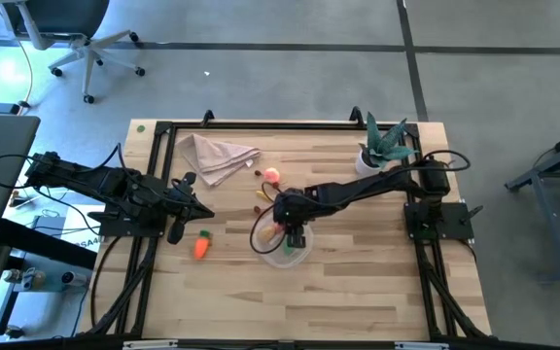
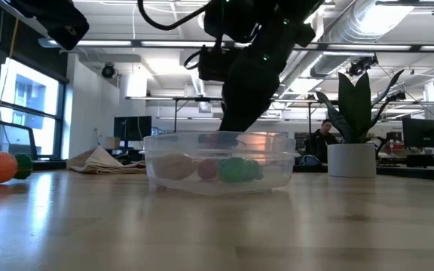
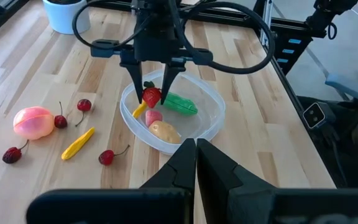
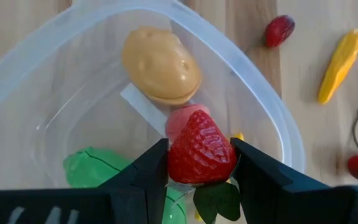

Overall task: Pick and placing Produce into tupperware
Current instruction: Put the strawberry into the transparent bin

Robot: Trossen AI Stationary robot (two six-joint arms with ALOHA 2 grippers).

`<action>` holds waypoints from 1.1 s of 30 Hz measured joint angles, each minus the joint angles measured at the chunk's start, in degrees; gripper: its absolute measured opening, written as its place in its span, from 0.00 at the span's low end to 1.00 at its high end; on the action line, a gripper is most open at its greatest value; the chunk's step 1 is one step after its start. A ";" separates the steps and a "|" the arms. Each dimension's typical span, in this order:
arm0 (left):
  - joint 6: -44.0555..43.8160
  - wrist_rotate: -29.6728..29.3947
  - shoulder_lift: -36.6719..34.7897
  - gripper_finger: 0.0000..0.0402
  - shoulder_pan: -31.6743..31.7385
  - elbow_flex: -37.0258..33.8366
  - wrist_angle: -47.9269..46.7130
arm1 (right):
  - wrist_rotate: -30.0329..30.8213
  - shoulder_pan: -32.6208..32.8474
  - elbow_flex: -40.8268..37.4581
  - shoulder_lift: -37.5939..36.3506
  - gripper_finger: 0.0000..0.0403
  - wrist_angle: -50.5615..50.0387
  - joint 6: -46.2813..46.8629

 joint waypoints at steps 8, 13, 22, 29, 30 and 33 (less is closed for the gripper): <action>0.01 0.00 0.00 0.01 -0.02 0.00 0.00 | 1.48 -0.01 -0.50 0.33 0.35 -0.32 0.46; 0.00 0.00 0.00 0.01 -0.01 0.00 0.00 | 1.36 0.11 -0.46 1.00 0.35 -0.04 0.53; 0.00 0.00 -0.02 0.01 -0.02 0.00 0.00 | 1.94 0.37 -0.52 1.92 0.35 -0.03 0.25; 0.01 0.00 0.00 0.01 0.00 0.00 0.00 | 1.89 0.35 -0.52 1.92 0.35 0.21 0.29; -0.01 0.00 -0.02 0.01 -0.02 -0.02 0.00 | 1.84 0.36 -0.52 1.92 0.35 0.22 0.29; -0.01 0.00 0.00 0.01 -0.02 0.00 0.00 | 1.31 0.37 -0.52 1.92 0.36 0.56 0.16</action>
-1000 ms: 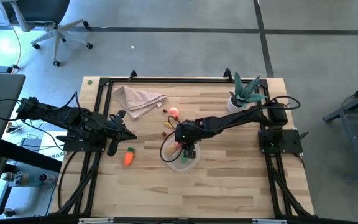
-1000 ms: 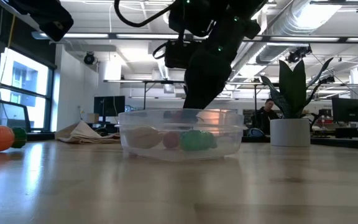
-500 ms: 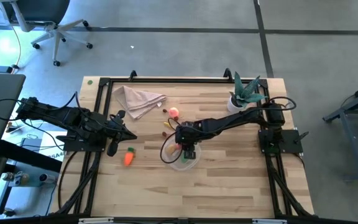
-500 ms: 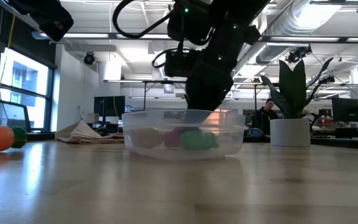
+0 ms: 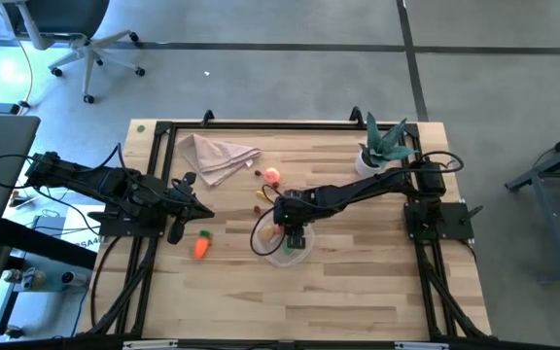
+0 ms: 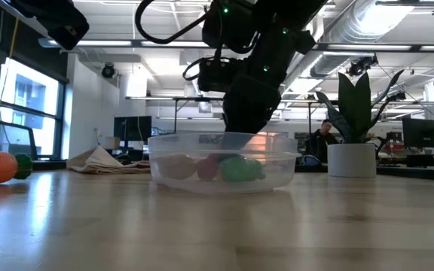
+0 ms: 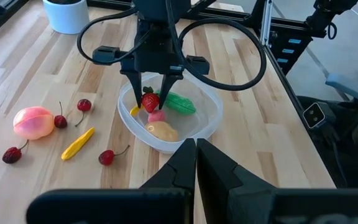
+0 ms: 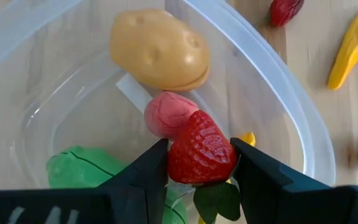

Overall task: Pick and placing Produce into tupperware
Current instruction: Put the strawberry into the transparent bin, then put the red cherry into the transparent bin

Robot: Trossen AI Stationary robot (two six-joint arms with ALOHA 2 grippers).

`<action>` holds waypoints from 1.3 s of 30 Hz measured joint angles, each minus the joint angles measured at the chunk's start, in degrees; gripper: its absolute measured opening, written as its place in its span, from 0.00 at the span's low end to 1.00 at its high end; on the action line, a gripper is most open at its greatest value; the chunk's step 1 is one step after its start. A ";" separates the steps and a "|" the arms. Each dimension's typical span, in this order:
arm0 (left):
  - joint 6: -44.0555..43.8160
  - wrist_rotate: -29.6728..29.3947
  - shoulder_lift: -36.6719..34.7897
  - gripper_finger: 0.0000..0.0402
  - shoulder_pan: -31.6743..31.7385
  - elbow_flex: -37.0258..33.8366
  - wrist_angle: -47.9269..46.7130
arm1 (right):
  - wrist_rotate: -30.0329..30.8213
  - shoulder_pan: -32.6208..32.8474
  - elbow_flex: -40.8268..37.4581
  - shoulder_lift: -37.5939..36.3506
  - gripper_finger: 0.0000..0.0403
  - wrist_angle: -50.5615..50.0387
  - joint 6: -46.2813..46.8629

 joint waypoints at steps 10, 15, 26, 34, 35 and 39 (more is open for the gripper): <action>0.02 0.00 -0.01 0.01 0.00 0.00 0.00 | -0.04 0.00 0.02 -0.04 0.48 0.55 -0.07; 0.01 0.00 -0.01 0.01 0.00 0.00 0.00 | -0.02 0.00 0.02 -0.04 0.49 0.69 -0.07; 0.00 0.00 -0.01 0.01 0.00 0.00 0.00 | 3.95 0.68 6.58 -0.59 0.49 -6.81 -0.58; 0.01 0.00 -0.01 0.01 0.01 0.00 0.00 | 14.70 0.93 15.37 -0.63 0.49 -17.85 -1.16; 0.02 0.00 0.00 0.01 0.00 -0.01 0.00 | 14.73 0.47 16.10 -0.63 0.49 -18.78 -1.16; 0.01 0.00 0.00 0.01 0.01 0.00 0.00 | 11.11 -2.42 17.07 -0.66 0.49 -20.08 -1.49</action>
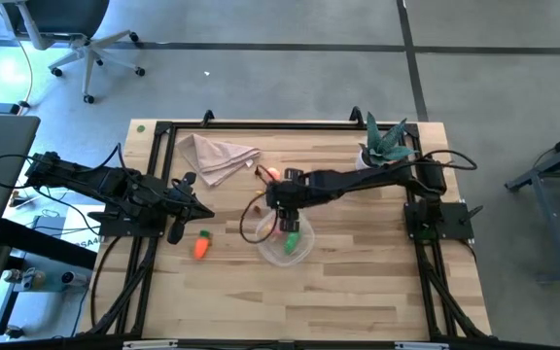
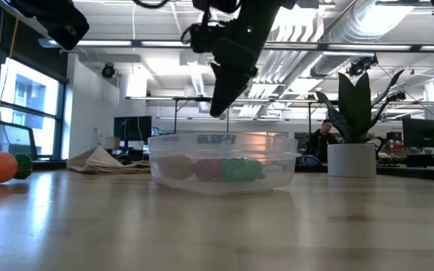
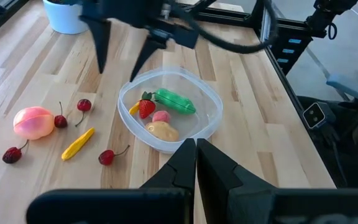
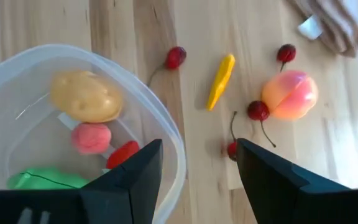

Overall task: Pick and placing Produce into tupperware
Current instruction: Put the red cherry into the transparent bin

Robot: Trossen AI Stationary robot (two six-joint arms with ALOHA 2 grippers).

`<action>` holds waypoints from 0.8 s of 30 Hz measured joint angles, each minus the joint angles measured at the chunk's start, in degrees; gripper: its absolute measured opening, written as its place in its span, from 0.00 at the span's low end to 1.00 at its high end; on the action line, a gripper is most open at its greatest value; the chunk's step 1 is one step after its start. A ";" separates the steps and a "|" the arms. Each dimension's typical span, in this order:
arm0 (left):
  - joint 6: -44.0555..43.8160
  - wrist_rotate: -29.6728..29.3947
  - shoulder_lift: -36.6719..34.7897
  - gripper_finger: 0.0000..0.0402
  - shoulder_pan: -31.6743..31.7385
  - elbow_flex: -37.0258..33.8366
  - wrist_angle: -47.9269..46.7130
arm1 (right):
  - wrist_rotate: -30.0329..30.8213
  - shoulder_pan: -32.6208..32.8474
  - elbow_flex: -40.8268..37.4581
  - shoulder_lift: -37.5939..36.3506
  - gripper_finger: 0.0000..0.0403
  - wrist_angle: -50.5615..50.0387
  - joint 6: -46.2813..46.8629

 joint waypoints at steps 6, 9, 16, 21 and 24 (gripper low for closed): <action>0.01 0.00 0.00 0.01 0.00 -0.01 0.00 | -4.61 -6.46 0.00 0.00 0.49 -1.03 -1.45; 0.00 0.02 -0.02 0.01 -0.01 0.00 0.00 | -7.09 -9.05 0.00 0.00 0.49 -0.98 -2.51; 0.00 0.00 0.00 0.01 -0.01 -0.01 -0.01 | -18.29 -13.22 -4.63 -0.48 0.49 5.59 -4.19; 0.02 0.00 -0.02 0.01 -0.01 0.00 0.00 | -18.67 -14.94 -13.49 -2.28 0.49 13.92 -4.96; 0.02 0.00 -0.02 0.01 -0.01 0.00 -0.01 | -18.52 -15.15 -18.33 -4.81 0.49 20.51 -6.37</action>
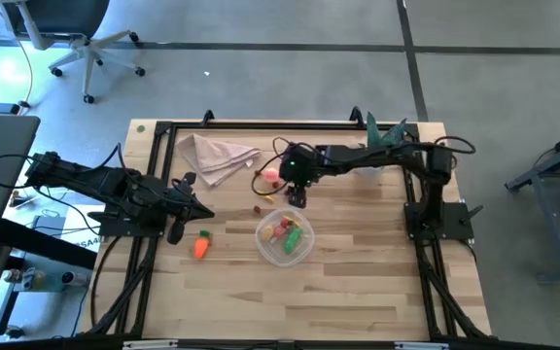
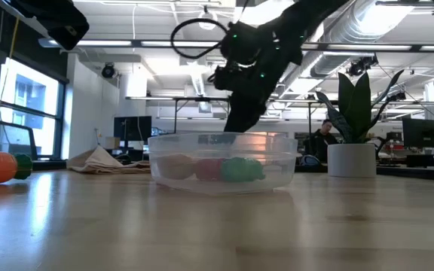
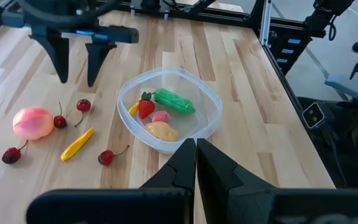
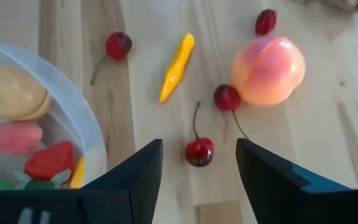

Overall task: Pick and placing Produce into tupperware
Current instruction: Put the red cherry into the transparent bin

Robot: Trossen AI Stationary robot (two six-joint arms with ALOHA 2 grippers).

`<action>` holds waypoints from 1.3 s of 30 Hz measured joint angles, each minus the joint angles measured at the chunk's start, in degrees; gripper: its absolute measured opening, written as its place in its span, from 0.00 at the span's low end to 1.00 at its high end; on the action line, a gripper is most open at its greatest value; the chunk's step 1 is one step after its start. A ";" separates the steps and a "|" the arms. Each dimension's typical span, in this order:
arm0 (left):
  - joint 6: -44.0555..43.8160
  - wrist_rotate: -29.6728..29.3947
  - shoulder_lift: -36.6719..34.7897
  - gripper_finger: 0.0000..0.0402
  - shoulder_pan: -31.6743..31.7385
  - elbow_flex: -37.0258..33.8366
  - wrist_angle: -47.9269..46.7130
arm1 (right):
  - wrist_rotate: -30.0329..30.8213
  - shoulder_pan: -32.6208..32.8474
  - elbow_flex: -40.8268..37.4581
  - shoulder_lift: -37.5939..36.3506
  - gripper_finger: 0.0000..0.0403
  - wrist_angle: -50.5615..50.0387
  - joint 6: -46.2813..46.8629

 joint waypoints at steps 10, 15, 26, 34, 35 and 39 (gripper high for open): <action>-0.01 0.00 0.00 0.01 0.02 -0.01 -0.01 | 1.17 -0.20 -15.85 -4.59 0.49 18.91 -0.82; 0.00 0.00 0.00 0.01 0.00 -0.02 -0.01 | 5.07 0.71 -18.60 -4.66 0.49 23.02 -1.27; -0.02 0.00 0.00 0.01 0.00 -0.02 -0.01 | 5.28 1.71 -19.38 -4.09 0.49 26.61 -1.25; -0.02 0.00 0.00 0.01 0.02 -0.02 0.01 | 5.22 1.87 -20.36 -3.04 0.49 28.89 -0.37; 0.00 0.00 0.00 0.01 0.00 -0.02 -0.04 | 5.20 1.87 -21.08 -3.04 0.49 29.72 0.16; -0.01 0.00 0.00 0.01 0.00 -0.01 0.00 | 5.03 1.89 -24.54 -3.08 0.49 36.16 0.58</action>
